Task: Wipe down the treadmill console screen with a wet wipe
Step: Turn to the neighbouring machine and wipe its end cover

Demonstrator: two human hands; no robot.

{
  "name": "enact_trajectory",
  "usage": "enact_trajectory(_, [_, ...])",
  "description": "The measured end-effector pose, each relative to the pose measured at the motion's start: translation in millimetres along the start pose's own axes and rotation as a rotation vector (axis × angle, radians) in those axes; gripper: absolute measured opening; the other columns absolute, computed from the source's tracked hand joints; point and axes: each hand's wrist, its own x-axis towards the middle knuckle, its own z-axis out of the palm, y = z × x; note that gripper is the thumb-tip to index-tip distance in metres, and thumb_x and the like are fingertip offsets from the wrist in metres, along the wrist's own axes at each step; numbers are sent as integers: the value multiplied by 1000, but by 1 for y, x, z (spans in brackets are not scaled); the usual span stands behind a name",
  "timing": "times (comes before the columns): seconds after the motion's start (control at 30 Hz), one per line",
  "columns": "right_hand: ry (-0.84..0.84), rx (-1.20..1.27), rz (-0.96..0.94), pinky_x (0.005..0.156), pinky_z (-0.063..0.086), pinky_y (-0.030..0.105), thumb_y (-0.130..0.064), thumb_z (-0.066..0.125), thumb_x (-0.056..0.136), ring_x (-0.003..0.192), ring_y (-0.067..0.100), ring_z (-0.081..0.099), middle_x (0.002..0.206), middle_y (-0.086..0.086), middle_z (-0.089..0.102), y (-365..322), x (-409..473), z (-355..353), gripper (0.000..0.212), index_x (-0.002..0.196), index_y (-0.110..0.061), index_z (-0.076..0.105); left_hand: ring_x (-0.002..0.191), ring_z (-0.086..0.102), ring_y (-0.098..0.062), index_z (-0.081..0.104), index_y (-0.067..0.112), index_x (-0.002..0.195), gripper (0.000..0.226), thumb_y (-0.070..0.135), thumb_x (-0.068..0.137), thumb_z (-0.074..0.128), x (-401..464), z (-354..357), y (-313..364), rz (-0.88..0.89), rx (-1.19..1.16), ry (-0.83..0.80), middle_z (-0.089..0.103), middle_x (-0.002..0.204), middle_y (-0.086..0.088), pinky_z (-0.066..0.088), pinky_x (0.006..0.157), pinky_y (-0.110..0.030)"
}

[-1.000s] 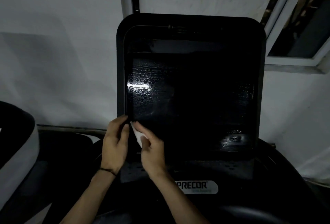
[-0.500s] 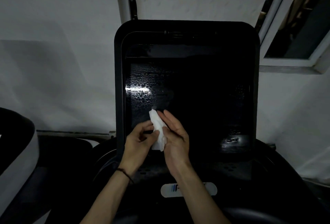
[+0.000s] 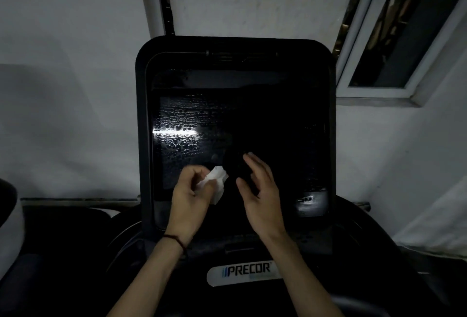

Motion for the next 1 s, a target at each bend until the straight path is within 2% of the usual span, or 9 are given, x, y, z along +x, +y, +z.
enact_trajectory(0.07, [-50, -218, 8, 120, 29, 26, -31, 63, 99, 149, -2, 23, 164, -16, 21, 5, 2, -21, 66, 157, -31, 32, 84, 59, 3, 55, 31, 94, 19, 16, 93, 67, 3, 5, -1, 93, 157, -64, 59, 100, 4, 44, 72, -8])
enact_trajectory(0.17, [-115, -473, -11, 124, 23, 34, -49, 56, 99, 155, 7, 5, 169, -16, 0, 11, 6, -48, 78, 162, -32, 14, 78, 60, -6, 56, 27, 105, 21, 9, 96, 64, 8, 17, 2, 193, 414, -171, 64, 98, 4, 41, 64, -17])
enact_trajectory(0.27, [-114, -665, -56, 126, 18, 40, -55, 53, 98, 157, 15, -2, 171, -7, -2, 13, 12, -71, 82, 163, -28, 9, 79, 65, -26, 61, 16, 114, 27, 5, 90, 69, 16, 32, 12, 412, 660, -204, 65, 93, -8, 41, 64, -29])
enact_trajectory(0.37, [-76, -788, -75, 125, 18, 43, -60, 48, 98, 157, 22, 0, 171, 0, 3, 10, 10, -95, 82, 163, -25, 12, 68, 68, -31, 66, 12, 111, 46, -3, 71, 84, 19, 49, 24, 606, 742, -244, 69, 83, -9, 48, 49, -31])
enact_trajectory(0.5, [73, -843, -36, 121, 28, 53, -67, 36, 94, 156, 29, 13, 169, 5, 14, -2, -16, -140, 82, 161, -23, 21, 68, 70, -25, 68, 14, 111, 53, -6, 67, 88, 10, 84, 41, 735, 623, -277, 72, 86, -5, 49, 47, -28])
enact_trajectory(0.63, [255, -966, 134, 121, 25, 53, -67, 38, 95, 157, 28, 6, 170, 3, 8, -22, -73, -198, 81, 161, -25, 21, 90, 54, -15, 54, 30, 114, 60, -7, 75, 82, -16, 133, 66, 873, 363, -411, 74, 94, -1, 52, 59, -26])
enact_trajectory(0.7, [338, -1023, 242, 123, 22, 49, -59, 49, 98, 157, 29, 5, 170, 4, 8, -34, -112, -226, 77, 161, -24, 23, 93, 53, -15, 52, 30, 114, 46, -3, 85, 69, -36, 163, 76, 909, 288, -509, 74, 102, -2, 57, 65, -31])
enact_trajectory(0.8, [456, -1094, 390, 125, 20, 47, -58, 52, 97, 157, 28, 6, 170, 6, 10, -56, -182, -263, 77, 160, -22, 27, 92, 63, -33, 64, 13, 107, 26, 9, 90, 44, -85, 204, 93, 994, 263, -665, 69, 100, -7, 59, 71, -44])
enact_trajectory(1.0, [686, -1220, 646, 123, 25, 51, -72, 31, 88, 156, 32, 11, 168, 11, 17, -105, -344, -309, 89, 158, -16, 33, 79, 60, -28, 66, 12, 98, 19, 1, 85, 58, -222, 248, 149, 1119, 1, -800, 67, 83, -5, 54, 63, -37])
